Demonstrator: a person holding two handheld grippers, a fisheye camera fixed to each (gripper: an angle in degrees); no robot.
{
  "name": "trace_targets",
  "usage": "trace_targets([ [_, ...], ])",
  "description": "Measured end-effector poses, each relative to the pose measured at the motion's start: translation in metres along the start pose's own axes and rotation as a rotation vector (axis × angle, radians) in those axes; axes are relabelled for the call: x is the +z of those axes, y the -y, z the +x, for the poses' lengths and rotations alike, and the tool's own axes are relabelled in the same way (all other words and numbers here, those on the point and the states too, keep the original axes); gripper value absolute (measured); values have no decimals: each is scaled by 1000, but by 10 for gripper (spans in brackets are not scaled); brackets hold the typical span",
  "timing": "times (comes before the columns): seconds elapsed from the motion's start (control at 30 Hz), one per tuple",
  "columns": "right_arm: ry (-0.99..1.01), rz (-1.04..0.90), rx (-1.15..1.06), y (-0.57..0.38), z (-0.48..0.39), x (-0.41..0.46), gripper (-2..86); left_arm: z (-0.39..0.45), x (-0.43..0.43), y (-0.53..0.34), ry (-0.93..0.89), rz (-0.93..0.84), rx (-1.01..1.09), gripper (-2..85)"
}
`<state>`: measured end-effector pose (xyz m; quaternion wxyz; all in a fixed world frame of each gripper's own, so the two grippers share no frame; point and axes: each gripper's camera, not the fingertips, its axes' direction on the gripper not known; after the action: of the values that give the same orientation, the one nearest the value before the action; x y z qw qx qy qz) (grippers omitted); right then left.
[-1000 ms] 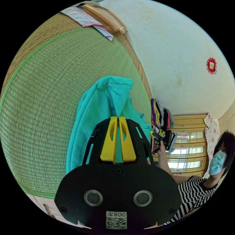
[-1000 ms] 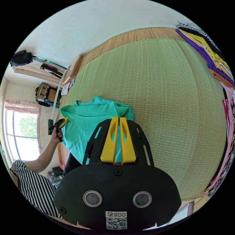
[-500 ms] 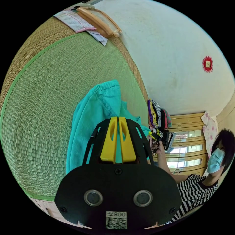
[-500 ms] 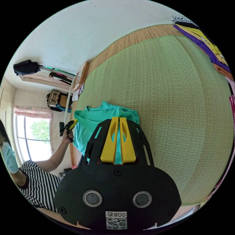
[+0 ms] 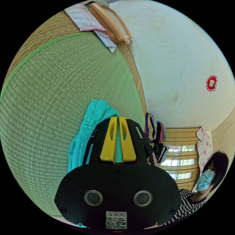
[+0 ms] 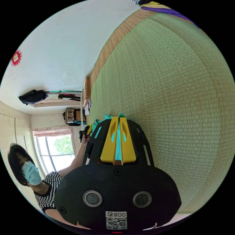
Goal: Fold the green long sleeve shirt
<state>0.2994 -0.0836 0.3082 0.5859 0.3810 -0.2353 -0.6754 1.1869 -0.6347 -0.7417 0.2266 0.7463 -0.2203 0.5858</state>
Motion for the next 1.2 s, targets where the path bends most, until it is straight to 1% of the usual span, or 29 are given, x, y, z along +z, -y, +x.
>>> trace_targets([
  [0.17,-37,40,1,-11,-2,-8,5,-8,-9,-12,-28,20,23,37],
  [0.33,-136,97,-107,-39,-36,-13,4,3,-28,-33,10,52,124,35],
  [0.4,-247,66,-209,-53,-66,6,2,8,-30,-41,43,35,171,32],
  [0.43,-286,58,-229,-55,-73,12,2,11,-30,-45,89,16,196,30],
  [0.5,-447,35,-299,-57,-94,38,-1,11,-28,-48,165,-3,220,24],
  [0.57,-557,17,-324,-53,-101,59,-2,7,-26,-50,264,-6,222,14],
  [0.63,-641,-15,-335,-47,-101,80,-3,2,-22,-52,323,-23,226,8],
  [0.67,-688,-48,-321,-42,-95,94,-3,-1,-22,-54,309,-18,223,6],
  [0.7,-686,-65,-331,-40,-91,101,-3,-3,-23,-55,305,-13,221,6],
  [0.73,-669,-40,-343,-42,-91,99,-2,-5,-25,-57,301,-14,225,4],
  [0.83,-569,-79,-303,-39,-81,91,-1,-9,-30,-63,289,-13,215,3],
  [0.87,-546,-65,-311,-42,-82,86,0,-7,-35,-66,277,1,227,3],
  [0.97,-581,-9,-332,-51,-87,82,1,-3,-43,-72,313,20,272,3],
  [1.03,-603,-55,-312,-47,-77,93,1,-10,-42,-72,360,-15,256,4],
  [1.07,-576,-59,-303,-46,-70,95,2,-16,-41,-72,344,-33,246,5],
  [1.13,-525,-60,-278,-46,-66,87,3,-18,-51,-75,305,-16,215,9],
  [1.2,-484,-45,-298,-59,-68,72,5,-14,-66,-82,264,7,241,16],
])
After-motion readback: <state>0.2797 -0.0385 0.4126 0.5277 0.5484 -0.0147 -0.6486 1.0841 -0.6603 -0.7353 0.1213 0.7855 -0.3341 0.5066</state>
